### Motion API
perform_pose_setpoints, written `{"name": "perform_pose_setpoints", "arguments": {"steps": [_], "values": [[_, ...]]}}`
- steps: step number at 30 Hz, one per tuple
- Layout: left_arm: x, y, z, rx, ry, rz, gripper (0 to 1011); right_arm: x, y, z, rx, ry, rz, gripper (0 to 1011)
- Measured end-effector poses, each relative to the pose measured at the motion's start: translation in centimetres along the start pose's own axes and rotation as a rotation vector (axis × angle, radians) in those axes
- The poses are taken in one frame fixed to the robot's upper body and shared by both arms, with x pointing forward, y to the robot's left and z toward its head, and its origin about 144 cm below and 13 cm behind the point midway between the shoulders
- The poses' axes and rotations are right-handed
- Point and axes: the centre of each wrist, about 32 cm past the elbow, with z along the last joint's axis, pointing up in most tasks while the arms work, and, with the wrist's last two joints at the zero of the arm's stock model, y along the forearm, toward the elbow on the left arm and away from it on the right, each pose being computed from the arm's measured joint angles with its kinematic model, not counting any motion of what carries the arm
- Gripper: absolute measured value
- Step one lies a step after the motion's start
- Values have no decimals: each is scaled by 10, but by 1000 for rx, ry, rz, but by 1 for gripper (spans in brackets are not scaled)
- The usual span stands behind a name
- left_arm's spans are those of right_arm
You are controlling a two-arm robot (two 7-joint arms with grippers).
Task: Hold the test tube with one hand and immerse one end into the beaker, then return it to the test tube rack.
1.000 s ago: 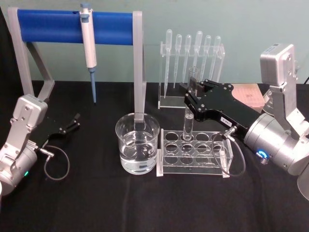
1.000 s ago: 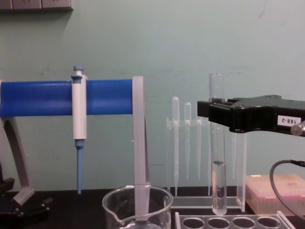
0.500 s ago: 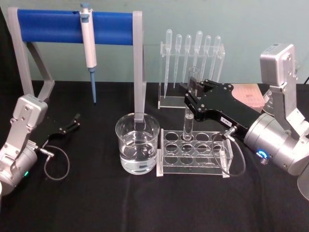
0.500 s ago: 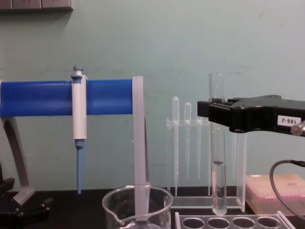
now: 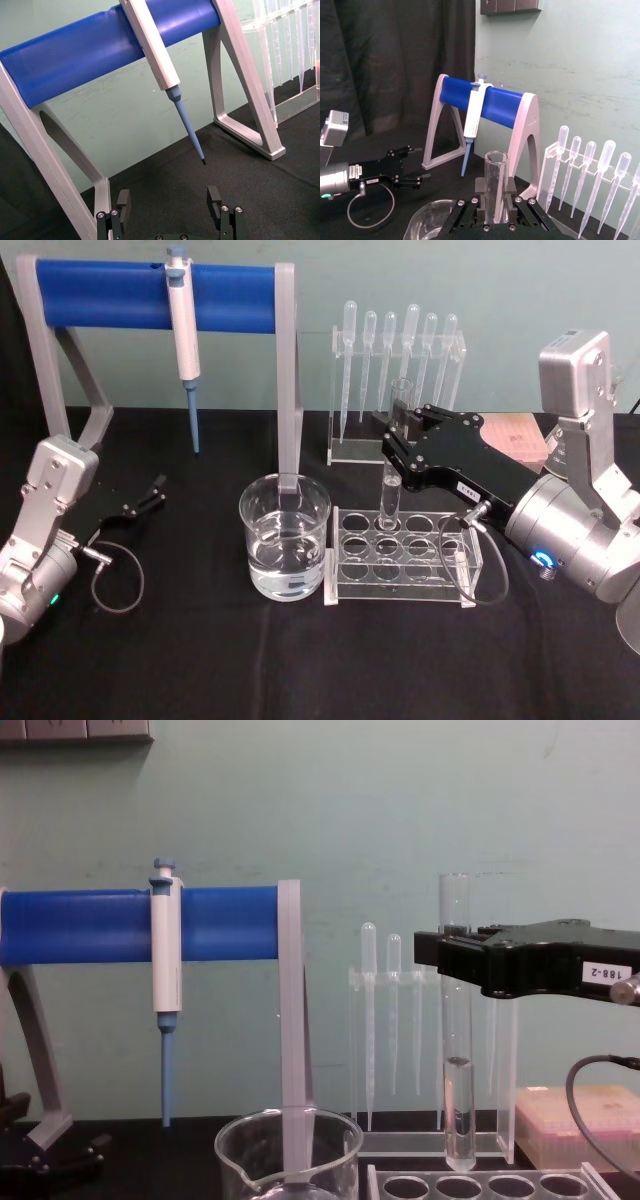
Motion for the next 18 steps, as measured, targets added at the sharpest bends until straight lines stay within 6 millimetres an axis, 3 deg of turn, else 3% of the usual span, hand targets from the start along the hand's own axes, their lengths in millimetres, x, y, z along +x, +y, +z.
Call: {"name": "perform_pose_setpoints", "arguments": {"steps": [18], "values": [[0,0,0,0,0,0,1000,0,0,0,0,0,0,226]]}}
